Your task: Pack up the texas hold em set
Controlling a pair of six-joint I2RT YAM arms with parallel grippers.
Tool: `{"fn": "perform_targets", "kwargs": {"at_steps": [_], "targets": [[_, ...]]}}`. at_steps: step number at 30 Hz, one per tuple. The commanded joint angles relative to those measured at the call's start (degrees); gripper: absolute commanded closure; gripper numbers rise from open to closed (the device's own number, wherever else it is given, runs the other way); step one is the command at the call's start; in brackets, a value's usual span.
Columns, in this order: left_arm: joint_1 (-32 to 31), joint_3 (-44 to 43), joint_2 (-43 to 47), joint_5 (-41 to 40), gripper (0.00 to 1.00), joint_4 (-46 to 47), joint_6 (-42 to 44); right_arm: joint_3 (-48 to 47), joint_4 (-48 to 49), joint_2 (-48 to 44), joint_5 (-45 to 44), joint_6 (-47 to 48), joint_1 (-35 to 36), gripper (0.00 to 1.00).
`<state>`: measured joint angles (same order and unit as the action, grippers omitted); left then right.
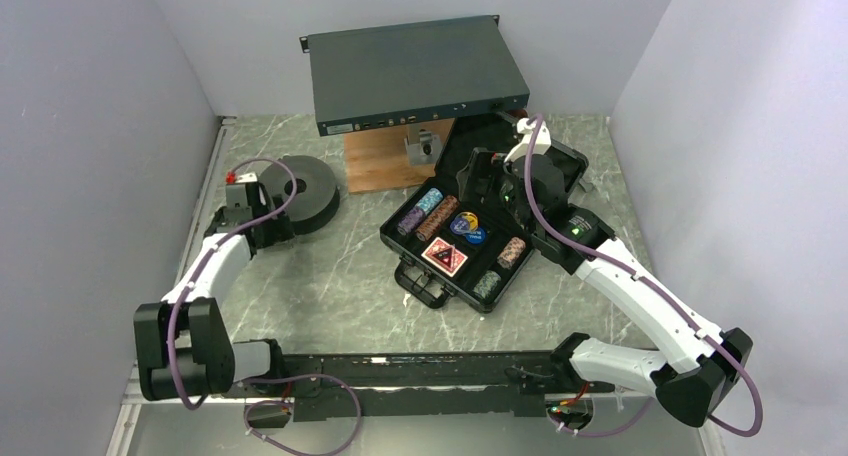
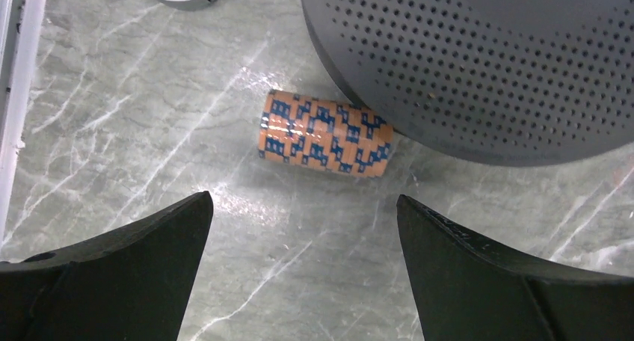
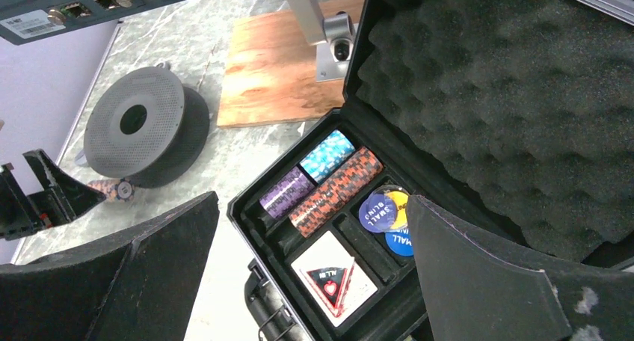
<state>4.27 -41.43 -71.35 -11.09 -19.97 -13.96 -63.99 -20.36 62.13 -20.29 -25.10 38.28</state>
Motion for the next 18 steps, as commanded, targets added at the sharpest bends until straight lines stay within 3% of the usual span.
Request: {"fn": "perform_targets", "kwargs": {"at_steps": [1, 11, 18], "targets": [[3.0, -3.25, -1.65, 5.49, 0.0, 3.22, 2.01, -0.28, 2.87, -0.47, 1.6, -0.56, -0.01, 0.0], [3.28, -1.65, -7.23, 8.23, 0.02, 8.06, 2.65, -0.15, 2.94, -0.06, 1.59, -0.54, 1.0, 0.0], [3.45, -2.82, -9.87, 3.84, 0.01, 8.34, 3.63, -0.06, 3.07, -0.22, 1.46, -0.47, 1.22, 0.0]]}}
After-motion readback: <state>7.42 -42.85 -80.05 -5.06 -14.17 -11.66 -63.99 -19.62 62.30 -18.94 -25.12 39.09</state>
